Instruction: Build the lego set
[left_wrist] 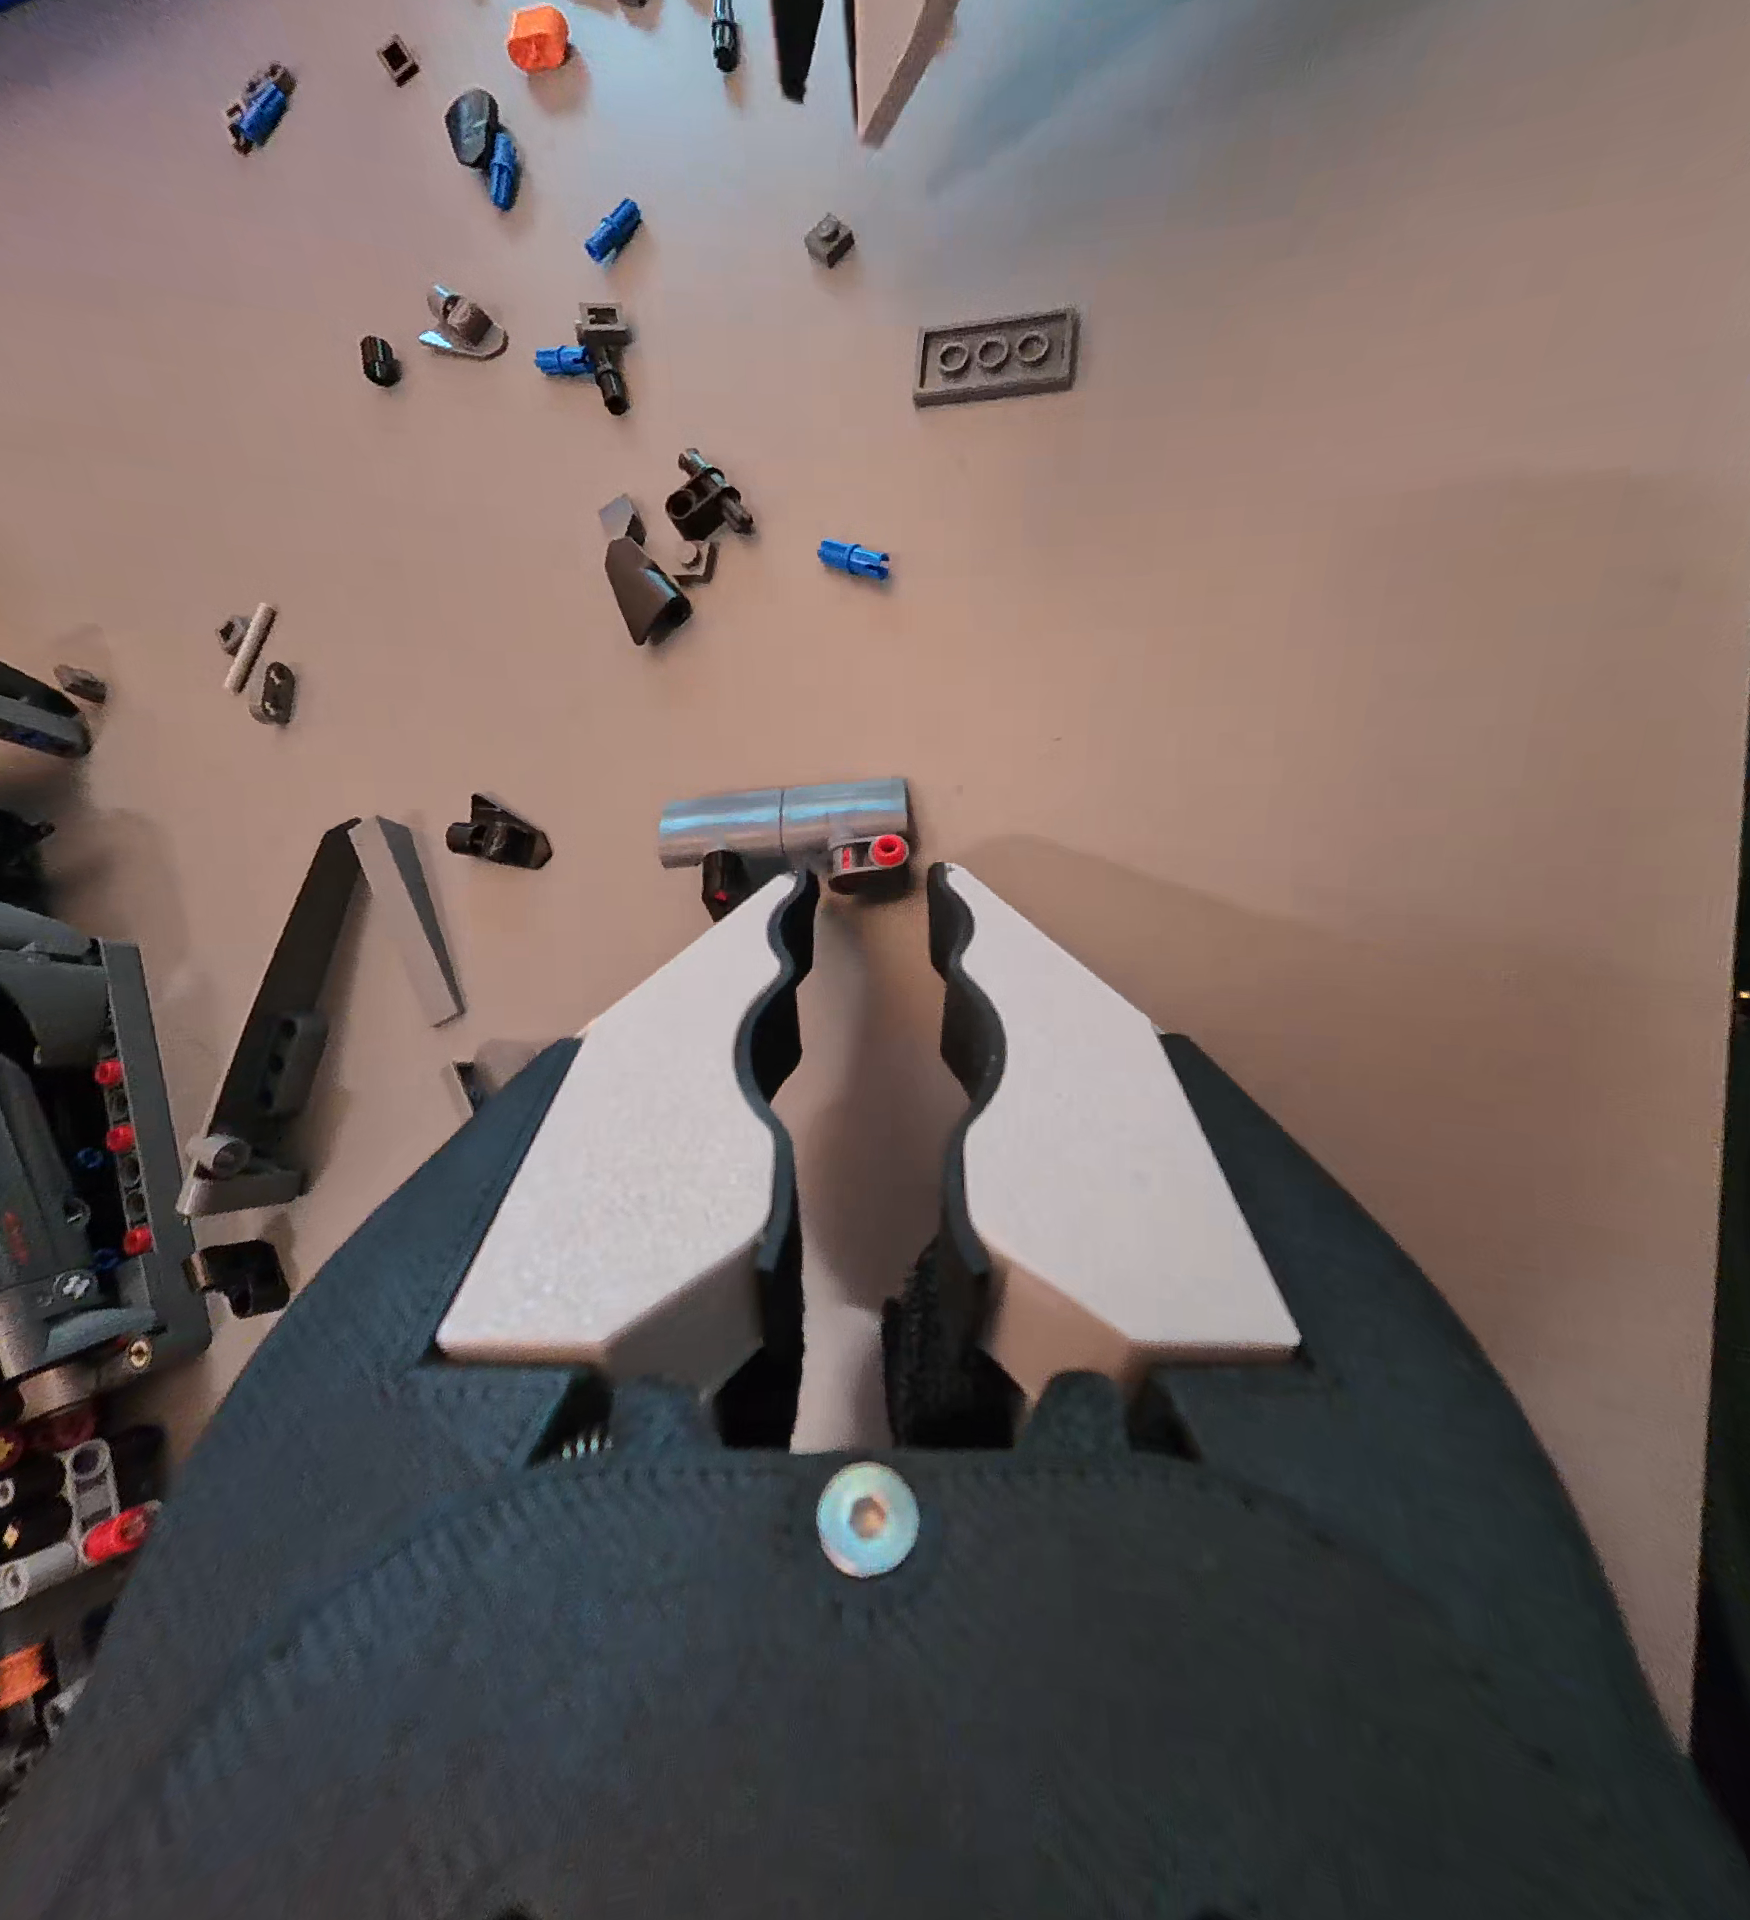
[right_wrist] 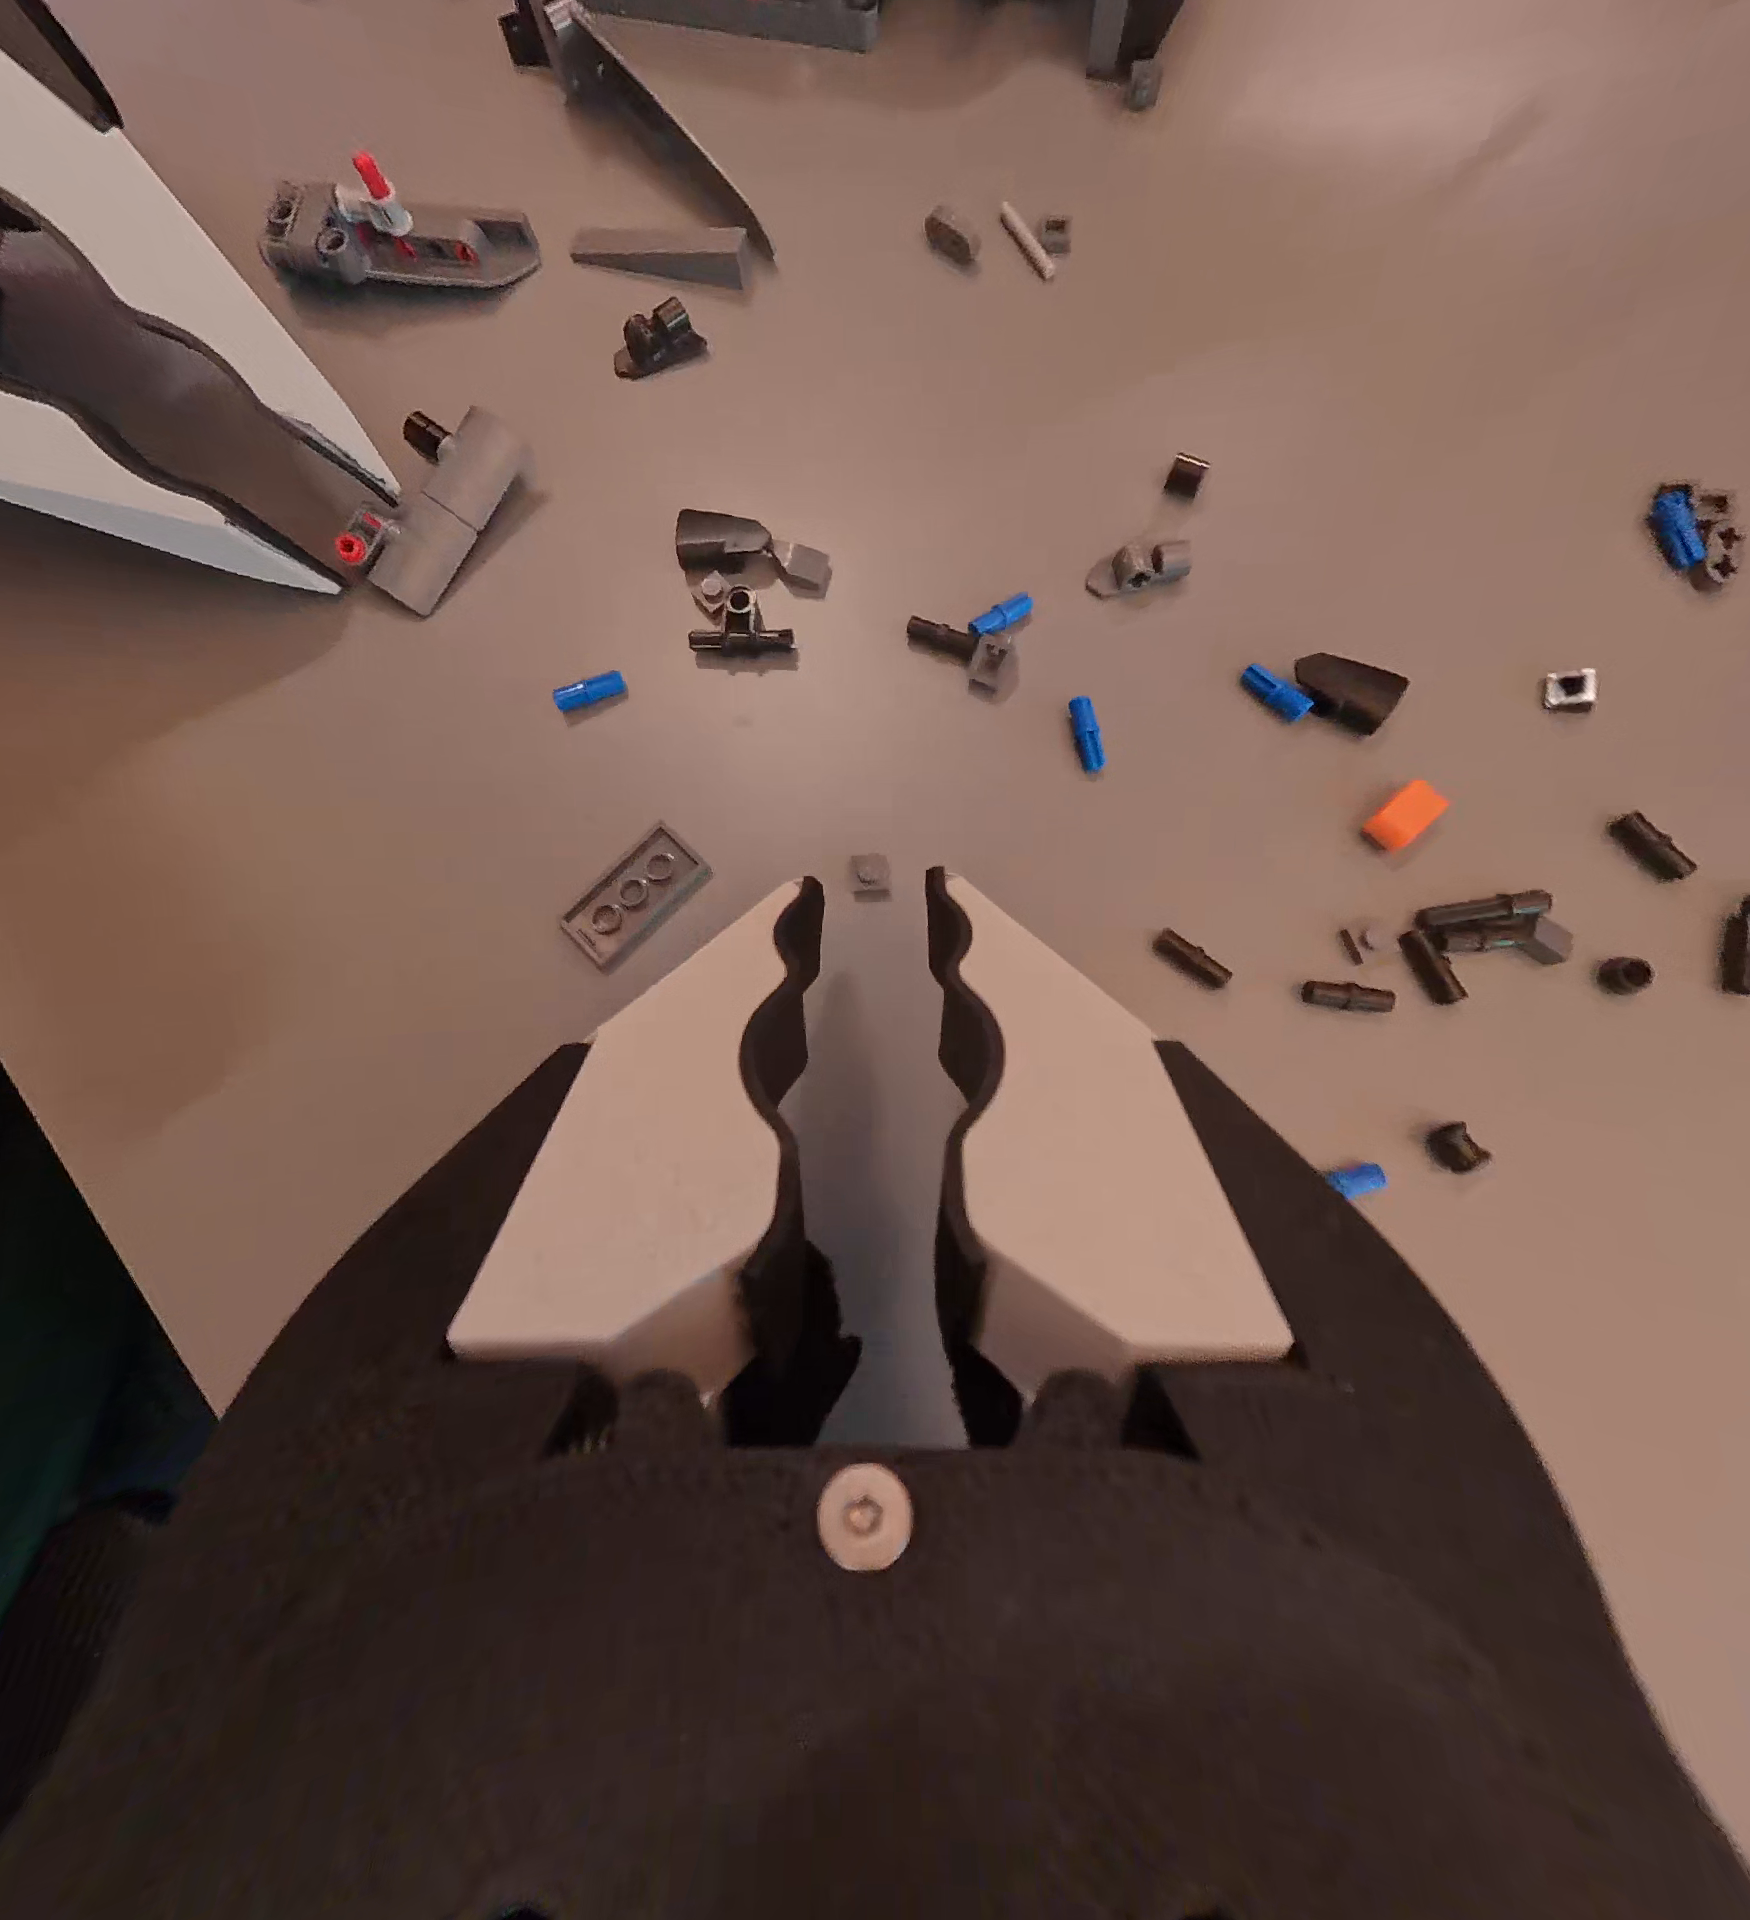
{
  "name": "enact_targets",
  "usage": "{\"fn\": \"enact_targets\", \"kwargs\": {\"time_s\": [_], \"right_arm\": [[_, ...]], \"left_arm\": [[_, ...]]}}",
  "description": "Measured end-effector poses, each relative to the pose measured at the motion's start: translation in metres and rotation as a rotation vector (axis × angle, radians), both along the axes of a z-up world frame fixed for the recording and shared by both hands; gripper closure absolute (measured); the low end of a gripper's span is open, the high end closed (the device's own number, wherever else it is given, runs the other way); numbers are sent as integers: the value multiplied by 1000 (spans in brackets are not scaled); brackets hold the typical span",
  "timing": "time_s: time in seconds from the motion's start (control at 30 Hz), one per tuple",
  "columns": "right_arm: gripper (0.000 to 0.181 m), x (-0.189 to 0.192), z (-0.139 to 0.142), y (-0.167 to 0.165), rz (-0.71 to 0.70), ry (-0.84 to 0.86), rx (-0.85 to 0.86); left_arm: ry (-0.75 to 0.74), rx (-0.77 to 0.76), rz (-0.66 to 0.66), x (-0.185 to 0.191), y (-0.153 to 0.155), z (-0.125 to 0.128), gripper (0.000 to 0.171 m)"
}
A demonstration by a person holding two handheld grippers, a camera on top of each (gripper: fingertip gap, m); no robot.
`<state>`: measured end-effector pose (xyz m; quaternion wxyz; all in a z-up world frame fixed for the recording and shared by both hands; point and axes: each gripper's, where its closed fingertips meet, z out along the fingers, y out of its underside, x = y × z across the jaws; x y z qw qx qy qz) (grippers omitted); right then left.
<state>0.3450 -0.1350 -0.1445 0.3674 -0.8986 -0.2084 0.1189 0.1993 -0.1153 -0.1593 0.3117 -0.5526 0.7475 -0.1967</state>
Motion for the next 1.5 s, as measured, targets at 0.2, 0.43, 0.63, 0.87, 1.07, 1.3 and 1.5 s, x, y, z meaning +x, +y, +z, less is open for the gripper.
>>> {"fn": "enact_targets", "kwargs": {"time_s": [0.2, 0.43, 0.63, 0.87, 1.07, 1.3, 1.5], "right_arm": [[163, 35, 18, -2, -110, 35, 63], [162, 66, 37, 1, -199, 43, 165], [165, 68, 56, 18, -210, -9, 314], [160, 101, 68, 38, -318, 20, 472], [156, 118, 65, 35, -367, 92, 511], [162, 36, 64, 36, -23, 33, 449], [162, 44, 60, 49, -71, -38, 469]], "left_arm": [[-76, 24, -12, -4, 4, 13, 151], [-155, 96, 61, -20, 31, 42, 154], [-218, 162, 186, -37, 78, 63, 163], [-317, 263, 324, -45, 127, 70, 171], [-308, 320, 317, -47, 126, 66, 171], [-307, 322, 323, -42, 127, 66, 170], [-293, 311, 337, -46, 132, 60, 169]]}}
